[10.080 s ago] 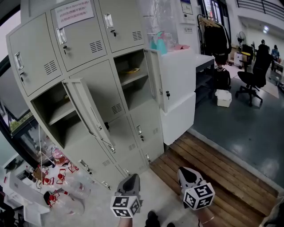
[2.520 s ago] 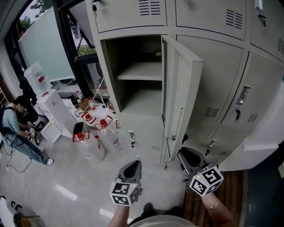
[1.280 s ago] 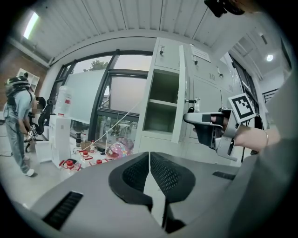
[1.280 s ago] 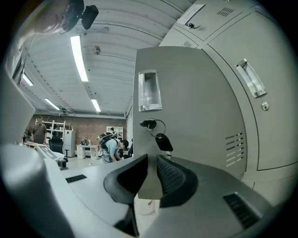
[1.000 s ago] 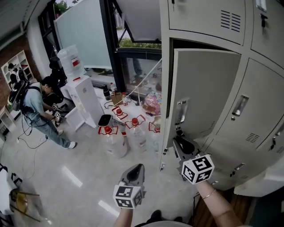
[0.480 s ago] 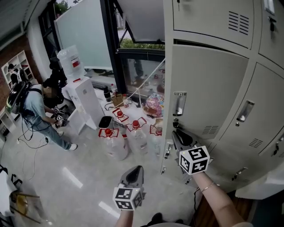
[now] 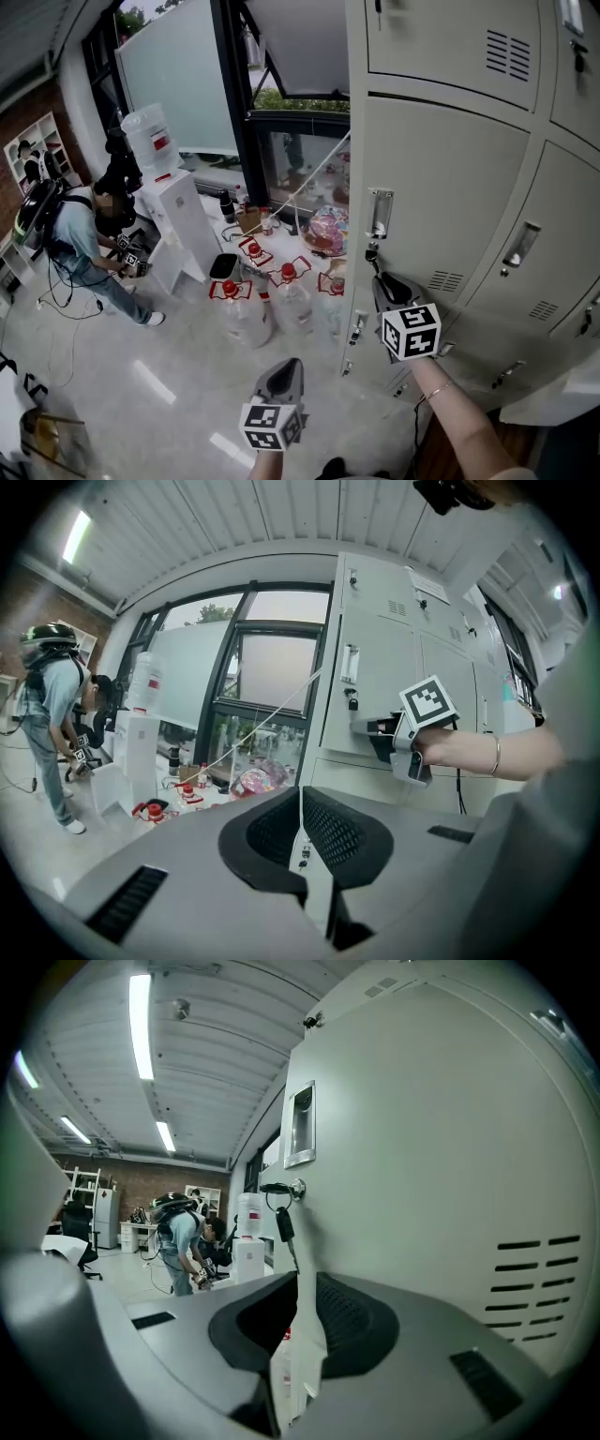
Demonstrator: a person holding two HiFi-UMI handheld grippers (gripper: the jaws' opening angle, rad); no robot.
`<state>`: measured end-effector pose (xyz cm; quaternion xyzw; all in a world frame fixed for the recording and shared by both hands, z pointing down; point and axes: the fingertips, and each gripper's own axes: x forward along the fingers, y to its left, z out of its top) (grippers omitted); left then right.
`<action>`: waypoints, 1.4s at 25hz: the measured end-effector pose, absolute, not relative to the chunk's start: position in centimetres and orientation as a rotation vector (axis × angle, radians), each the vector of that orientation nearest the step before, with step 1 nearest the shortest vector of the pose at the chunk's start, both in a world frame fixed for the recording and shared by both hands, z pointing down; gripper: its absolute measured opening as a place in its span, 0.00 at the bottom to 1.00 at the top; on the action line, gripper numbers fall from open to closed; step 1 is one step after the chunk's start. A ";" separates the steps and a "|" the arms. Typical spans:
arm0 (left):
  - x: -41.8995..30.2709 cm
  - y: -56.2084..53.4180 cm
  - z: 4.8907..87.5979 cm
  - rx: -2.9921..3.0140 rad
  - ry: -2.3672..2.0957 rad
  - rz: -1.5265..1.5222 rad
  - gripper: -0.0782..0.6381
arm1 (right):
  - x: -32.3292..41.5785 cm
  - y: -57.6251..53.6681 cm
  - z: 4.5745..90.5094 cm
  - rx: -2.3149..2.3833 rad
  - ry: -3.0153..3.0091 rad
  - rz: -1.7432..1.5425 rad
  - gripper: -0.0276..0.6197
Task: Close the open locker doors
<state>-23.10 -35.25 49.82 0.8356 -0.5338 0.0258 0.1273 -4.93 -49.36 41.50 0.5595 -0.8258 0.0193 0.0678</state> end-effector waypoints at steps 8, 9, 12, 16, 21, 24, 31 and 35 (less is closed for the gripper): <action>-23.3 -35.7 49.6 2.424 -1.563 0.062 0.14 | -3.5 -51.5 41.8 1.715 -2.411 0.041 0.12; -23.3 -35.7 49.5 2.425 -1.565 0.059 0.14 | -3.3 -51.6 41.8 1.723 -2.406 0.046 0.12; -23.3 -35.7 49.4 2.425 -1.567 0.054 0.14 | -2.9 -52.1 42.0 1.742 -2.393 0.066 0.12; -23.5 -35.4 49.6 2.416 -1.563 0.061 0.14 | -2.8 -52.4 42.4 1.741 -2.396 0.095 0.10; -23.8 -34.8 49.2 2.419 -1.571 0.066 0.14 | -3.1 -51.9 42.1 1.732 -2.430 0.119 0.10; -23.5 -34.3 48.6 2.433 -1.554 0.059 0.14 | -3.9 -50.3 41.7 1.683 -2.476 0.100 0.10; -22.9 -33.4 48.2 2.473 -1.580 0.077 0.14 | -5.5 -44.0 43.0 1.563 -2.550 0.163 0.10; -21.3 -32.6 48.0 2.485 -1.535 0.074 0.14 | -5.0 -40.5 43.8 1.528 -2.569 0.196 0.09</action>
